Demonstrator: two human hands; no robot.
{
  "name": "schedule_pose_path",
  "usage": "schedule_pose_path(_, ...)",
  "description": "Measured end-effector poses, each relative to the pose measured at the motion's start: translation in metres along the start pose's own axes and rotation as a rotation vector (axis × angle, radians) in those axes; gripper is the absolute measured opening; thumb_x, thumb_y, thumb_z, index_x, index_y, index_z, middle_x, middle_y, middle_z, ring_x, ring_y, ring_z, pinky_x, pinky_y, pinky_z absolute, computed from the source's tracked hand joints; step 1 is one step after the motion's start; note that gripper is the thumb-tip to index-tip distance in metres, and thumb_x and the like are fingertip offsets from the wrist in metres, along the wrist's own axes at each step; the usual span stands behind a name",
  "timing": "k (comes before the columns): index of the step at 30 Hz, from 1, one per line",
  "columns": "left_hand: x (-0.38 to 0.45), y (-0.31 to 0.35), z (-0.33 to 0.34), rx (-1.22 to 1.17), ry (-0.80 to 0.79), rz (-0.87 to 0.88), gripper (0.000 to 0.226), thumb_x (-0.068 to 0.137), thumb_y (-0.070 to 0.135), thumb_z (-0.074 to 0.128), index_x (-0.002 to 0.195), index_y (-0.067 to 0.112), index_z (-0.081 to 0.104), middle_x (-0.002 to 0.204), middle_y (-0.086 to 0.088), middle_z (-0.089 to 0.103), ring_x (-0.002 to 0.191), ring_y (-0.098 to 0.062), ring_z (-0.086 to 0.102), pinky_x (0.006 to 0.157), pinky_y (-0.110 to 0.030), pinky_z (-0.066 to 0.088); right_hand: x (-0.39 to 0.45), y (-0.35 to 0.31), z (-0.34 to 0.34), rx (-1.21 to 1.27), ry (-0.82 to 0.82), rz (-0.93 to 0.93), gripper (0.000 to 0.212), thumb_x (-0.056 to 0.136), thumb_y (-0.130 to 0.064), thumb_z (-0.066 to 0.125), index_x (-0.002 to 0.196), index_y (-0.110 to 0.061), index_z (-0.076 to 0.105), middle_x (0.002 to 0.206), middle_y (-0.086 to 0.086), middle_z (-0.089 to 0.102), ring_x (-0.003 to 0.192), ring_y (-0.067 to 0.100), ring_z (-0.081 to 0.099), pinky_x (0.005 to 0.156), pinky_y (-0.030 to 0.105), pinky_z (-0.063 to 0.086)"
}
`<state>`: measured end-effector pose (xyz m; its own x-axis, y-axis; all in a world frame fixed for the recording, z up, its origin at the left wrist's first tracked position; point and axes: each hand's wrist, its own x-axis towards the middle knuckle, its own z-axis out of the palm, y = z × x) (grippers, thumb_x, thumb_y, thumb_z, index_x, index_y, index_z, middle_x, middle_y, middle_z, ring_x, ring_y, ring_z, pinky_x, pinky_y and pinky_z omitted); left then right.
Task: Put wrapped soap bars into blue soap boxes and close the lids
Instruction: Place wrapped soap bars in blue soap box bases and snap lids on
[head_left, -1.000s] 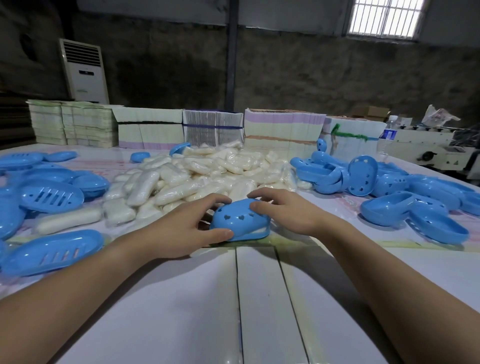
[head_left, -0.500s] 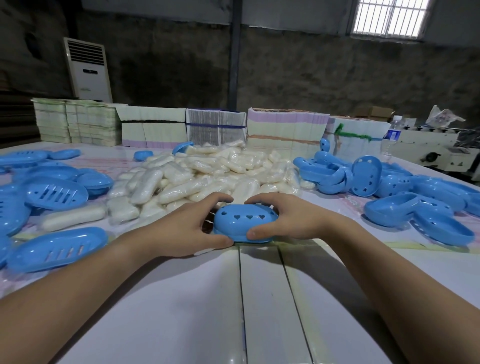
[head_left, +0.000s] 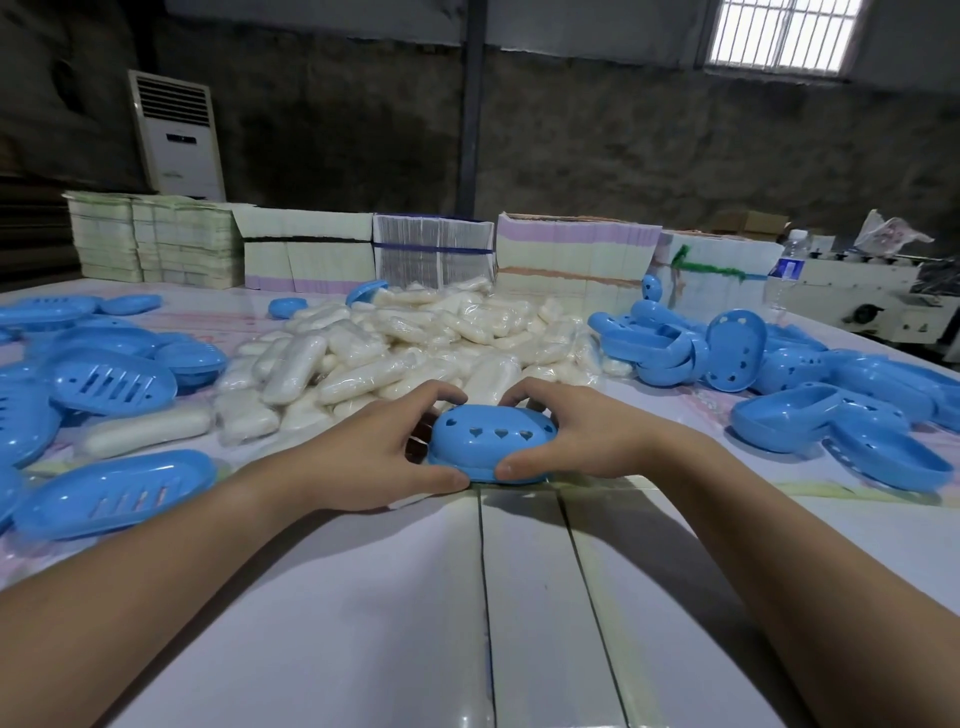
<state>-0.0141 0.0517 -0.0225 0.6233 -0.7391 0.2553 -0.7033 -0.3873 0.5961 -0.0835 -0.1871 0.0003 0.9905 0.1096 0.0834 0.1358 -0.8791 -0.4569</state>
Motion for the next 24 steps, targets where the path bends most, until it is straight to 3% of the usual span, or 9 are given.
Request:
schedule_pose_path(7, 0.000, 0.001, 0.000, 0.004, 0.002, 0.011, 0.060, 0.080, 0.036, 0.081, 0.129, 0.043, 0.046, 0.113, 0.017, 0.065, 0.103, 0.002, 0.062, 0.094, -0.031, 0.054, -0.001, 0.004, -0.008, -0.030, -0.011, -0.041, 0.065, 0.066, -0.064, 0.076, 0.124, -0.046, 0.052, 0.107, -0.026, 0.053, 0.087, -0.018, 0.050, 0.069, 0.014, 0.037)
schedule_pose_path(14, -0.001, 0.003, 0.001, 0.015, 0.013, 0.007, 0.062, 0.081, 0.032, 0.082, 0.131, 0.038, 0.046, 0.114, 0.016, 0.065, 0.103, -0.003, 0.063, 0.095, -0.033, 0.053, 0.002, 0.005, -0.003, -0.068, -0.012, -0.025, 0.068, 0.064, -0.070, 0.071, 0.125, -0.043, 0.053, 0.103, -0.023, 0.052, 0.089, 0.001, 0.053, 0.070, 0.018, 0.039)
schedule_pose_path(24, -0.002, 0.002, 0.001, 0.063, 0.036, 0.022, 0.063, 0.081, 0.032, 0.081, 0.133, 0.036, 0.046, 0.113, 0.020, 0.064, 0.104, 0.003, 0.060, 0.089, -0.020, 0.050, 0.003, 0.001, 0.001, -0.070, 0.017, -0.050, 0.075, 0.060, -0.068, 0.075, 0.126, -0.043, 0.051, 0.112, -0.017, 0.056, 0.095, 0.002, 0.055, 0.077, 0.021, 0.047)
